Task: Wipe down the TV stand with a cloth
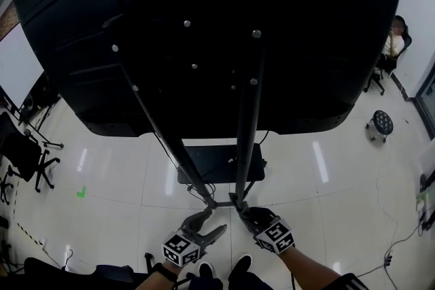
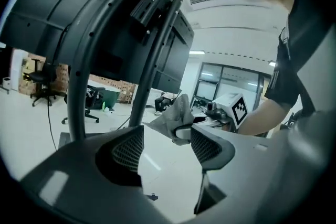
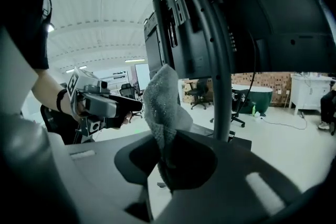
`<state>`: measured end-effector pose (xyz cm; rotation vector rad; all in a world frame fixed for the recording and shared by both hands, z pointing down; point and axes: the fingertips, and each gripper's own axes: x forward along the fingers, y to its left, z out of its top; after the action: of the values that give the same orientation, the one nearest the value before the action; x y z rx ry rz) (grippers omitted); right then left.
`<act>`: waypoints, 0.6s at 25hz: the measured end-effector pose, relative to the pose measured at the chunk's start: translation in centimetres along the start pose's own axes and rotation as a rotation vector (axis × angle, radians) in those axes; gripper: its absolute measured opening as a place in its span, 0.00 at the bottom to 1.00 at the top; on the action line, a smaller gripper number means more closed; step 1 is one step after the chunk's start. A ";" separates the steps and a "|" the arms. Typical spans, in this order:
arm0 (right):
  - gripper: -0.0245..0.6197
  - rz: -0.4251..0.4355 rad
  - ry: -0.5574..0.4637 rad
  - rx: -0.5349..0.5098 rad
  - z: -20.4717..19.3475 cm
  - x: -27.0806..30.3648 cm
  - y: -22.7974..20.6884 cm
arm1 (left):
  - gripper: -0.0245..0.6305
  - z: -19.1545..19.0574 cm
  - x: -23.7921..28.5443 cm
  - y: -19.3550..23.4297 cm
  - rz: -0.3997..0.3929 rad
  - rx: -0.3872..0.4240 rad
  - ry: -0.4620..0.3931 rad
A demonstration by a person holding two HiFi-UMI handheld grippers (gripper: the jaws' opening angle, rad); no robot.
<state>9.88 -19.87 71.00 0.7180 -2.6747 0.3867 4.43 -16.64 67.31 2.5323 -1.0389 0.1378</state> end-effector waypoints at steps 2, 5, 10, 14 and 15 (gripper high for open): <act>0.10 -0.002 -0.033 0.024 1.5 -1.9 1.3 | 0.50 1.8 -1.3 -1.8 -0.009 0.018 -0.029; 0.10 -0.003 -0.078 0.026 3.6 -4.5 4.4 | 0.50 3.3 -4.0 -4.3 -0.024 0.022 -0.071; 0.10 -0.015 -0.125 -0.020 6.8 -8.1 9.9 | 0.50 3.9 -8.7 -9.3 -0.076 0.067 -0.089; 0.10 -0.020 -0.195 -0.010 9.7 -10.4 14.0 | 0.50 5.0 -13.6 -11.9 -0.073 0.130 -0.114; 0.10 -0.027 -0.214 -0.010 10.4 -11.2 15.0 | 0.50 5.5 -14.9 -12.7 -0.074 0.133 -0.120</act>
<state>8.43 -6.08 54.68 0.8337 -2.8600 0.3054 2.21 -0.92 54.63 2.7247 -1.0090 0.0348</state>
